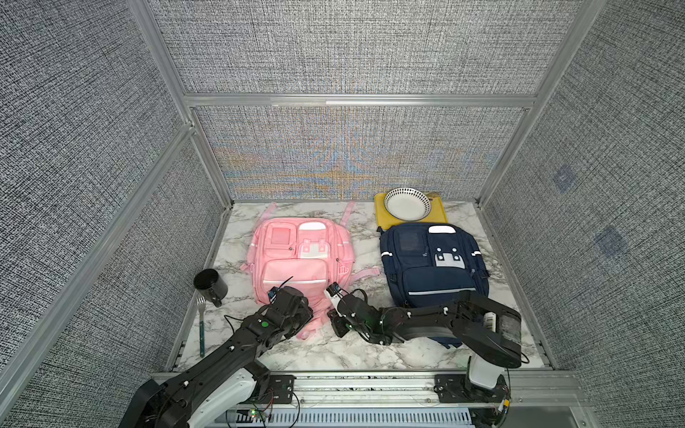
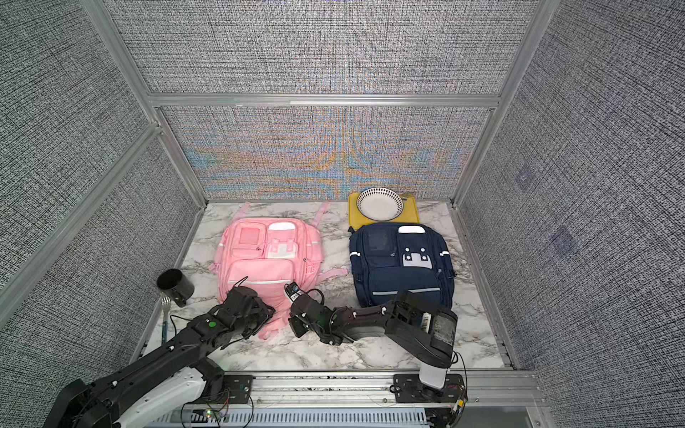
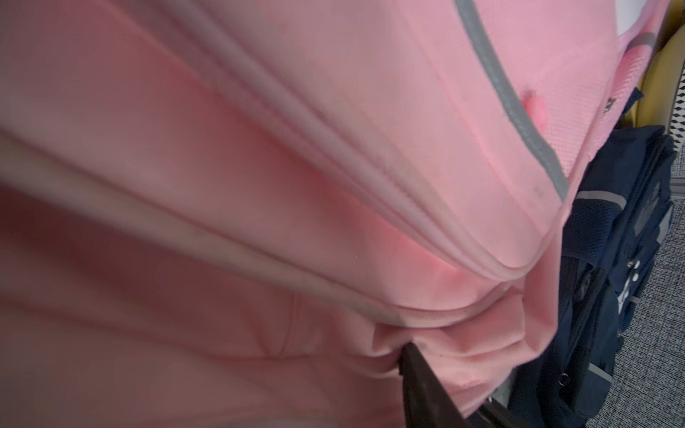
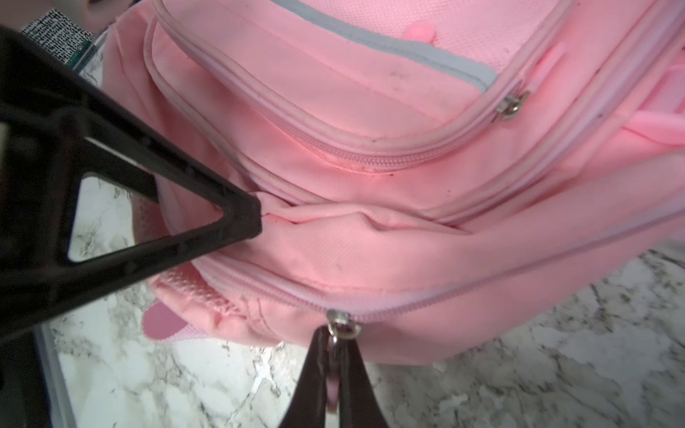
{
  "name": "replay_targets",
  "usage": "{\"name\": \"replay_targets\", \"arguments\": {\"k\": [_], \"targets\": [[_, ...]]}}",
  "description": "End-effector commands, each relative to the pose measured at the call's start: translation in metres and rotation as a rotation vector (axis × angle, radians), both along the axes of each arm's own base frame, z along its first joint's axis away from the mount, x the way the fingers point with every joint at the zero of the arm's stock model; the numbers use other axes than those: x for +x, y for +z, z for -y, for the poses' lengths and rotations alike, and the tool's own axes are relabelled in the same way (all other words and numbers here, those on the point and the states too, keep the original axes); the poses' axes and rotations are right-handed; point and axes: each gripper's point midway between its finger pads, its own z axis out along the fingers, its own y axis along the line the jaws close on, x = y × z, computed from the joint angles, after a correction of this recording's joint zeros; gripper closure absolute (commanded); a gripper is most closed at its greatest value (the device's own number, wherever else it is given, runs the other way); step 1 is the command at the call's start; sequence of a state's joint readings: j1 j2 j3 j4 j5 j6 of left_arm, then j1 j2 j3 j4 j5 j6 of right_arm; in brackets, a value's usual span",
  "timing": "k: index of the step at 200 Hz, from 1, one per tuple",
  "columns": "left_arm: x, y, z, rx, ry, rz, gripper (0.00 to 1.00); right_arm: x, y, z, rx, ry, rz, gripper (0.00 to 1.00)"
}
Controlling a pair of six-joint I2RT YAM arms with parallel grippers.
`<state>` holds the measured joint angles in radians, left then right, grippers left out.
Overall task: Zip up the backpack
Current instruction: Zip the zipper on the backpack.
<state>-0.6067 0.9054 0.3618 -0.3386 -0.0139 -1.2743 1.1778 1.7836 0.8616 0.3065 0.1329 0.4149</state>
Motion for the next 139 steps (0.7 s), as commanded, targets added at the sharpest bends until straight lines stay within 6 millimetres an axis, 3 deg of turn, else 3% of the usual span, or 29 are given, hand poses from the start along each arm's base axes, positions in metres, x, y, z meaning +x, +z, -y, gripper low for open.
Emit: {"name": "replay_targets", "arguments": {"k": [1, 13, 55, 96, 99, 106, 139], "targets": [[0.014, 0.003, -0.011, 0.069, 0.035, 0.069, 0.88, -0.009, 0.001, -0.005, 0.008, 0.053, 0.006, 1.0], [0.015, 0.002, -0.012, 0.087, 0.024, 0.069, 1.0, -0.01, -0.001, -0.003, 0.001, 0.058, 0.008, 1.0], [0.015, -0.001, -0.018, 0.141, 0.035, 0.045, 1.0, -0.009, 0.001, 0.005, -0.024, 0.06, 0.035, 1.0], [0.013, 0.008, -0.028, 0.171, 0.042, 0.069, 1.0, -0.007, -0.009, 0.022, -0.097, 0.043, 0.047, 1.0], [0.013, 0.008, -0.029, 0.172, 0.043, 0.069, 1.0, -0.01, -0.02, 0.032, -0.125, 0.043, 0.036, 1.0], [0.012, 0.01, -0.031, 0.173, 0.05, 0.076, 1.0, -0.01, -0.023, 0.037, -0.136, 0.042, 0.034, 1.0], [0.005, 0.014, -0.039, 0.177, 0.062, 0.086, 1.0, -0.004, -0.028, 0.048, -0.169, 0.034, 0.04, 1.0]]}}
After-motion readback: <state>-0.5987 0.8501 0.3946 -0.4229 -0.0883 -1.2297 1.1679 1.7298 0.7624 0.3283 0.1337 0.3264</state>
